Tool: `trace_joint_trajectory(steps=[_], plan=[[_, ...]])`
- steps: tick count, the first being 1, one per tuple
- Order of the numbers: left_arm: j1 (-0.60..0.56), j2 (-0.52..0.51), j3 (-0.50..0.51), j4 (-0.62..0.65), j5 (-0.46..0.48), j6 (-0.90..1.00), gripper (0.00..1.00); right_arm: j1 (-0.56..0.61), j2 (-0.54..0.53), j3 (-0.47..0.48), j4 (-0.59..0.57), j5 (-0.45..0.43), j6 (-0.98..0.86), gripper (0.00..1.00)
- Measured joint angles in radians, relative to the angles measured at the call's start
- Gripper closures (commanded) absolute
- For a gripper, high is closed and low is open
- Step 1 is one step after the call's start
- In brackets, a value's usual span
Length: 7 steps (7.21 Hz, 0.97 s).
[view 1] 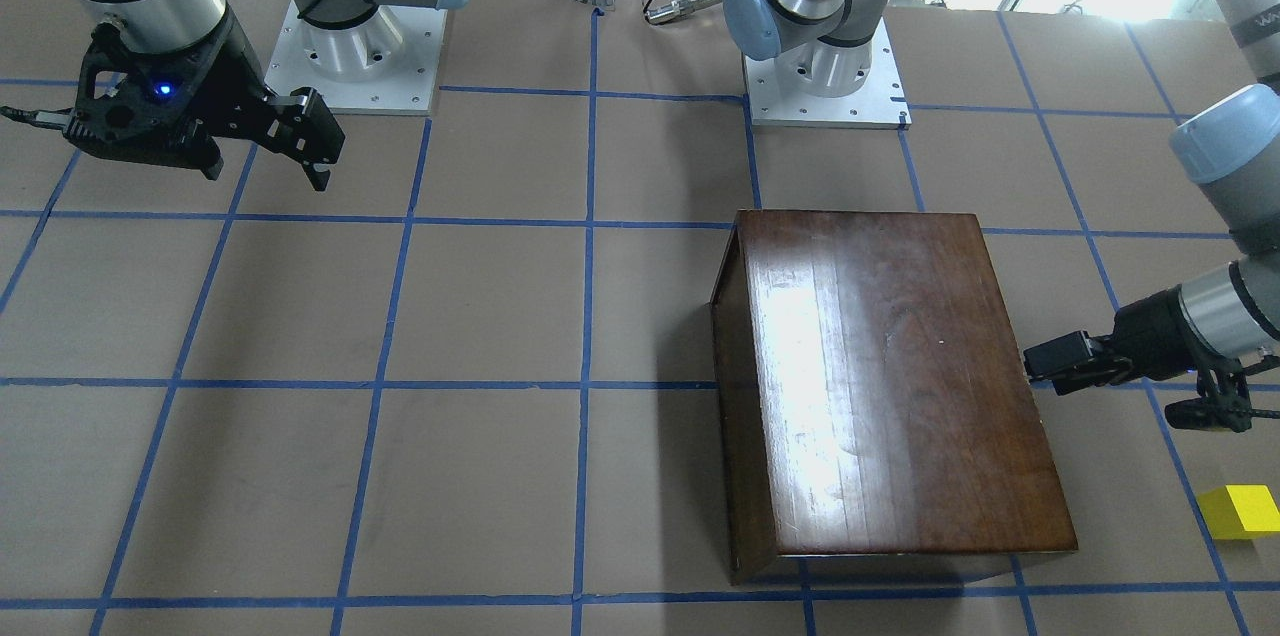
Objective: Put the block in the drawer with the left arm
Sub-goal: 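Hook the left gripper onto the white drawer handle, then pull the drawer open outward with the left gripper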
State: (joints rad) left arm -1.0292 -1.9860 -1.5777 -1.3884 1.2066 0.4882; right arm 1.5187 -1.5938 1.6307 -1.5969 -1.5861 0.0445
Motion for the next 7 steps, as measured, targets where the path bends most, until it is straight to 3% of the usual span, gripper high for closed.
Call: trace_joint_trajectory(steps=[7], plan=[[0.000, -0.035, 0.004, 0.017, 0.011, 0.003, 0.06, 0.000, 0.000, 0.000, 0.000, 0.000, 0.000, 0.00]])
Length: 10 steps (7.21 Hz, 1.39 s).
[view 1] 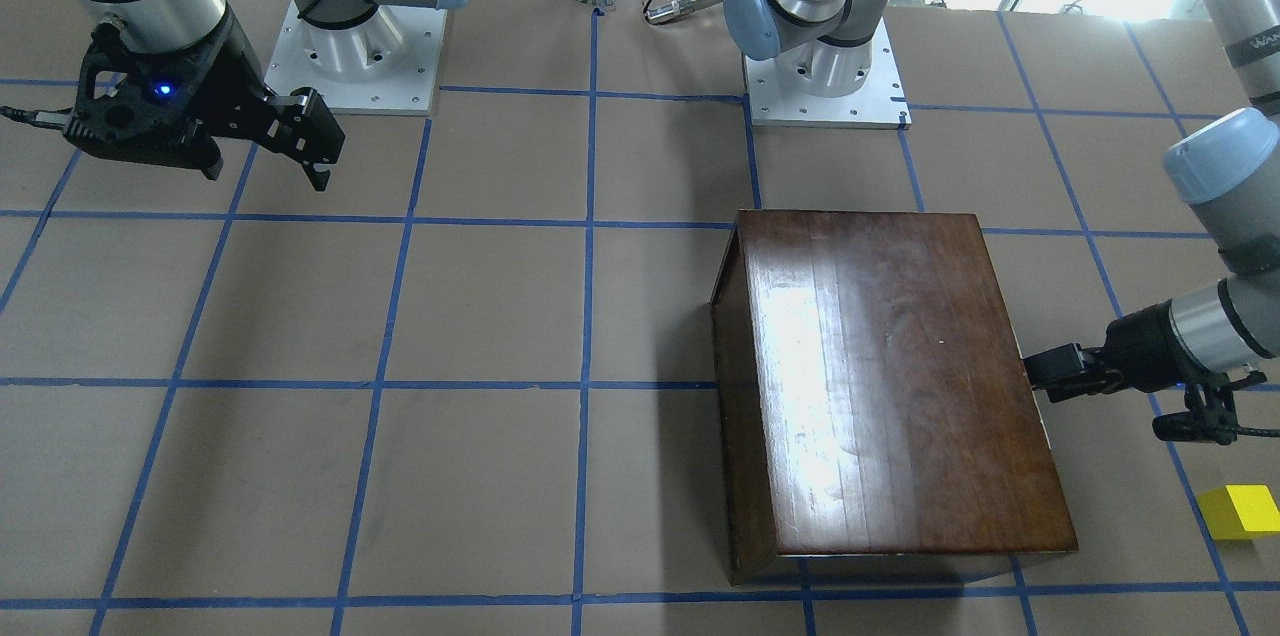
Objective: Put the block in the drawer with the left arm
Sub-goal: 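Pull the drawer open outward with the left gripper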
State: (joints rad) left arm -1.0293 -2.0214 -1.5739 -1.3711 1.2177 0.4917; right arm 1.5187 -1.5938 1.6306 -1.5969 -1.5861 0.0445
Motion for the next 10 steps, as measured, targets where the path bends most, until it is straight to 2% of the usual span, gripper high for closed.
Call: trace_joint_trajectory(steps=[5, 10], plan=[[0.000, -0.006, 0.015, 0.061, 0.056, 0.011, 0.06, 0.000, 0.000, 0.000, 0.000, 0.000, 0.000, 0.00], [0.006, -0.001, 0.041, 0.065, 0.104, 0.048, 0.06, 0.000, 0.000, 0.000, 0.000, 0.000, 0.000, 0.00]])
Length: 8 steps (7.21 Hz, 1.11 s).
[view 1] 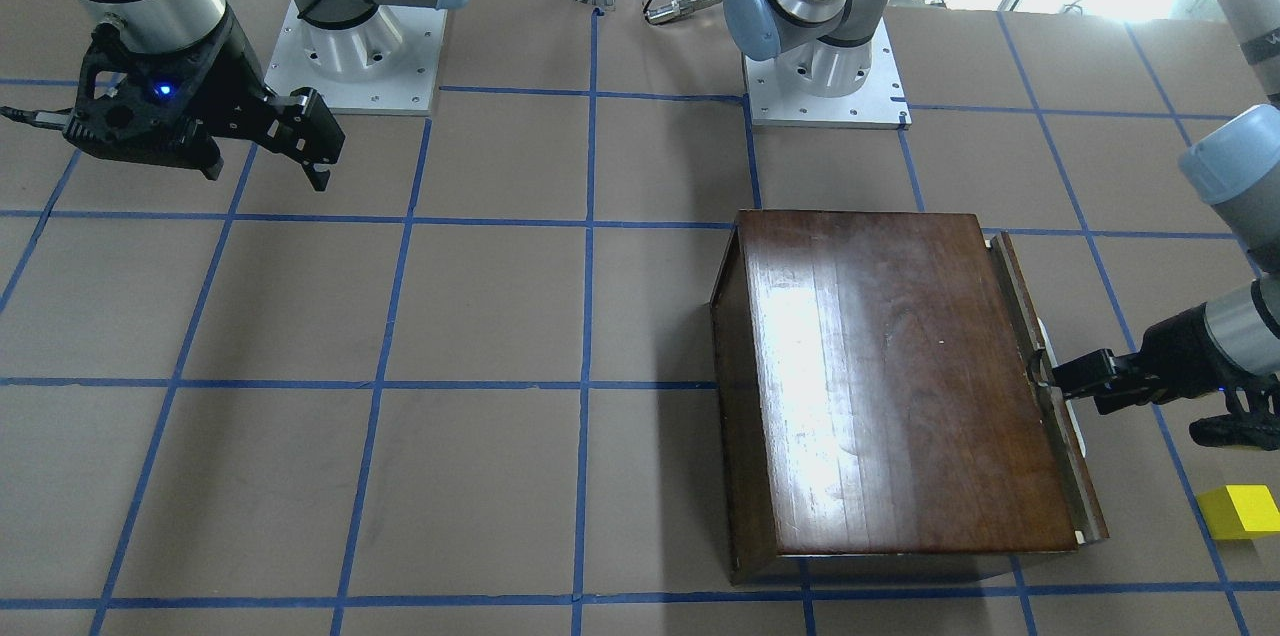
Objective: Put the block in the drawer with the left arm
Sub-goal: 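Pull the drawer open outward with the left gripper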
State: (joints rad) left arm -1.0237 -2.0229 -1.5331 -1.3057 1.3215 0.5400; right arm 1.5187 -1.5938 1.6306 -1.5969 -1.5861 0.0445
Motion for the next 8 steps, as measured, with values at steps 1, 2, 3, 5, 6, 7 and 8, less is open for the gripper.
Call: trace_joint_trajectory(steps=[1, 2, 3, 5, 6, 7, 8], plan=[[0.004, 0.002, 0.002, -0.001, 0.008, 0.011, 0.06, 0.000, 0.000, 0.000, 0.000, 0.000, 0.000, 0.00], [0.008, 0.003, 0.003, -0.001, 0.012, 0.022, 0.06, 0.000, 0.000, 0.000, 0.000, 0.000, 0.000, 0.00], [0.009, 0.003, 0.004, 0.000, 0.014, 0.027, 0.06, 0.000, 0.000, 0.000, 0.000, 0.000, 0.000, 0.00], [0.011, 0.003, 0.004, 0.000, 0.017, 0.038, 0.06, 0.000, 0.000, 0.000, 0.000, 0.000, 0.000, 0.00], [0.011, 0.003, 0.005, 0.000, 0.027, 0.044, 0.06, 0.000, 0.000, 0.000, 0.000, 0.000, 0.000, 0.00], [0.011, 0.003, 0.005, 0.000, 0.041, 0.046, 0.06, 0.000, 0.000, 0.000, 0.000, 0.000, 0.000, 0.00], [0.011, 0.003, 0.006, 0.001, 0.051, 0.046, 0.08, 0.000, 0.000, 0.000, 0.000, 0.000, 0.000, 0.00]])
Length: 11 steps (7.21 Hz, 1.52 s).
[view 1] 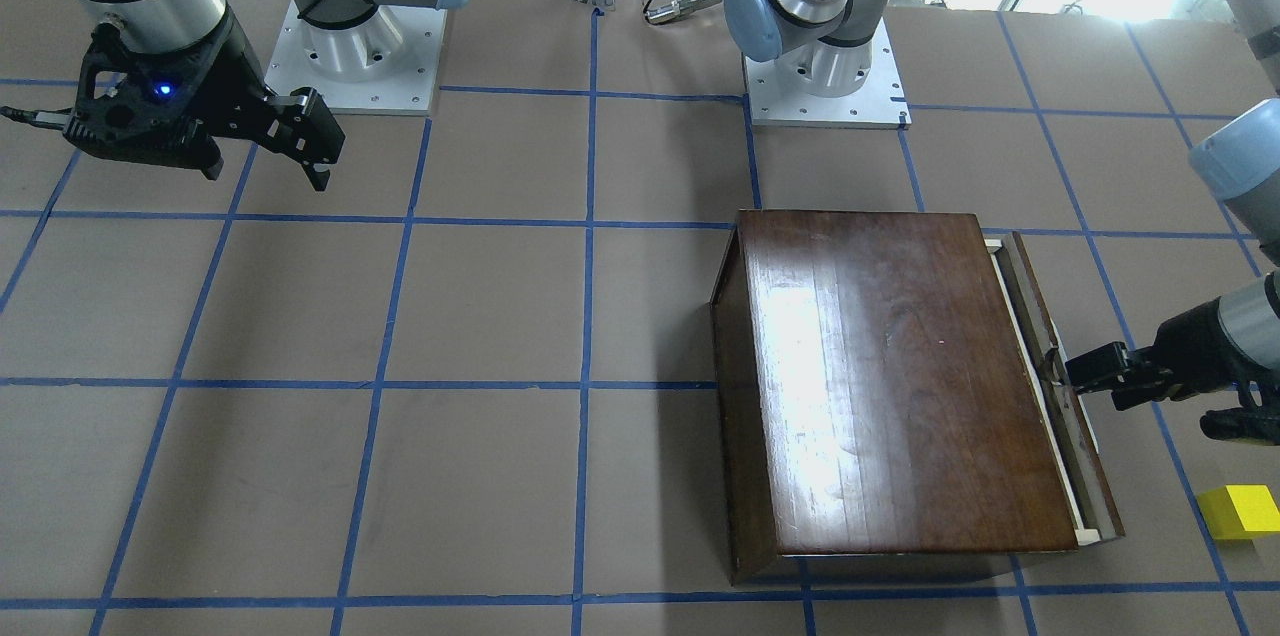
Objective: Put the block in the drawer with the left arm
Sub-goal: 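Pull the drawer open outward with the left gripper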
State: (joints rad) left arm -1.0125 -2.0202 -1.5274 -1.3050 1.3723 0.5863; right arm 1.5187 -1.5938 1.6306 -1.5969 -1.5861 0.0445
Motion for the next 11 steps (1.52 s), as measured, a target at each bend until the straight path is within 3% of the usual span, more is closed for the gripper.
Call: trace_joint_trajectory(steps=[11], plan=[[0.000, -0.004, 0.035, -0.001, 0.131, 0.000, 0.13, 0.000, 0.000, 0.000, 0.000, 0.000, 0.000, 0.00]])
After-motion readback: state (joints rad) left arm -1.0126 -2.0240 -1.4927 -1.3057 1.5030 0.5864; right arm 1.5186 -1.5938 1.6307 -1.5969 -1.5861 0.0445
